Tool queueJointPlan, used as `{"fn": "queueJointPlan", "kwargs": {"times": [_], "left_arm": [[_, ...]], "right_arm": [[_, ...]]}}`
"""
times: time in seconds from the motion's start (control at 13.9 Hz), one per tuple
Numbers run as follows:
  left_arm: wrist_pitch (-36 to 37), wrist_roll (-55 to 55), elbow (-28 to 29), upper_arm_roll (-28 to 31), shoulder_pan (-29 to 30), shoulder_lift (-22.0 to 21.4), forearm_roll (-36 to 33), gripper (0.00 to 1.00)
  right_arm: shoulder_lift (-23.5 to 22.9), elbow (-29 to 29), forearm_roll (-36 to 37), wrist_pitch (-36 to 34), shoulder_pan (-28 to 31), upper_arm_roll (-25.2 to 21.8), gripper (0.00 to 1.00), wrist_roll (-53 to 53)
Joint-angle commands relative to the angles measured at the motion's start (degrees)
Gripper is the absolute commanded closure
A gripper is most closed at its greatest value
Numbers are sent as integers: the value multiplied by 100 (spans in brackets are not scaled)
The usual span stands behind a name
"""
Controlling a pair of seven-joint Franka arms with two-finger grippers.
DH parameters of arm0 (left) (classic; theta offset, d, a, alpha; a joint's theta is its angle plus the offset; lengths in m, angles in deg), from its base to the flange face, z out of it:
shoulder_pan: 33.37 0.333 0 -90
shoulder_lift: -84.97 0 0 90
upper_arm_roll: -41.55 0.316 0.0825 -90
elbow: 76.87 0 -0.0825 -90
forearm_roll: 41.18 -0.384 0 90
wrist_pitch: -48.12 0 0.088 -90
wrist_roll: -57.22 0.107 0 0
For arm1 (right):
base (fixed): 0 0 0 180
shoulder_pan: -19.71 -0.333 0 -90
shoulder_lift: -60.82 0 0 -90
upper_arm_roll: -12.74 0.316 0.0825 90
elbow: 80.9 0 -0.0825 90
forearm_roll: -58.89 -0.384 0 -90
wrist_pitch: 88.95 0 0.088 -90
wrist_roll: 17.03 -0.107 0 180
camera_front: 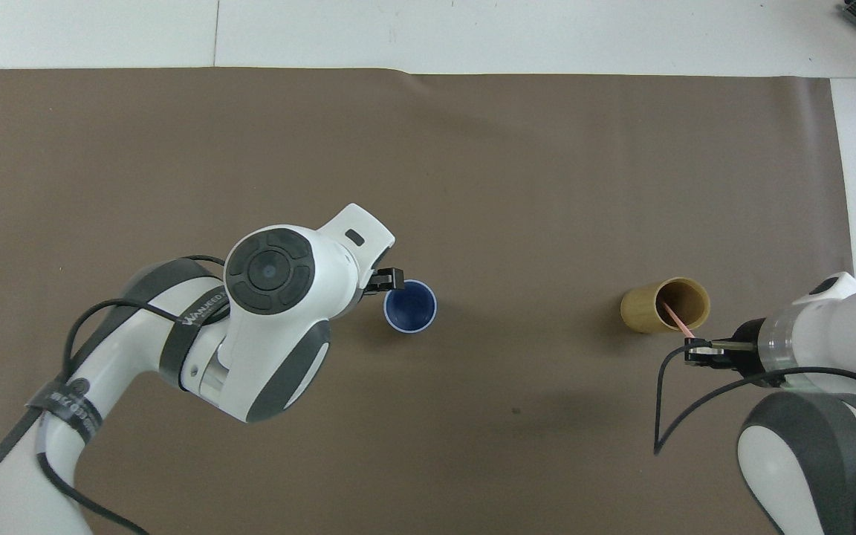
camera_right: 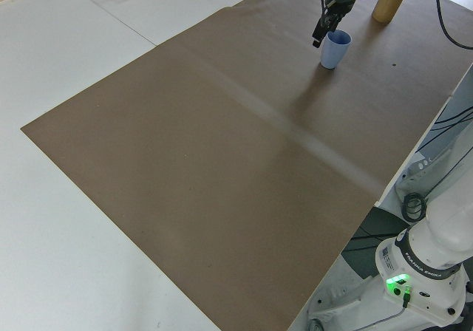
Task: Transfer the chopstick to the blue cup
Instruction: 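Slide the blue cup toward the tan cup, release, and withdraw the left gripper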
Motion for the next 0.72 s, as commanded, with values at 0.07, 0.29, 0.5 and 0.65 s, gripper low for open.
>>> {"fn": "queueJointPlan", "kwargs": {"times": [0.07, 0.29, 0.5, 0.65], "left_arm": [[851, 976, 65, -35, 884, -678, -122, 0], [1231, 1847, 100, -35, 1561, -880, -122, 0], [1582, 2690, 92, -35, 2176, -1065, -122, 0], [1688, 3376, 74, -35, 2651, -1153, -121, 0]], "right_arm": [[-91, 336, -104, -60, 216, 16, 100, -8], [-109, 775, -113, -593, 295, 25, 100, 9], [-355, 1434, -113, -1253, 295, 25, 100, -130], [-548, 1891, -26, -1815, 225, 33, 100, -385]]}}
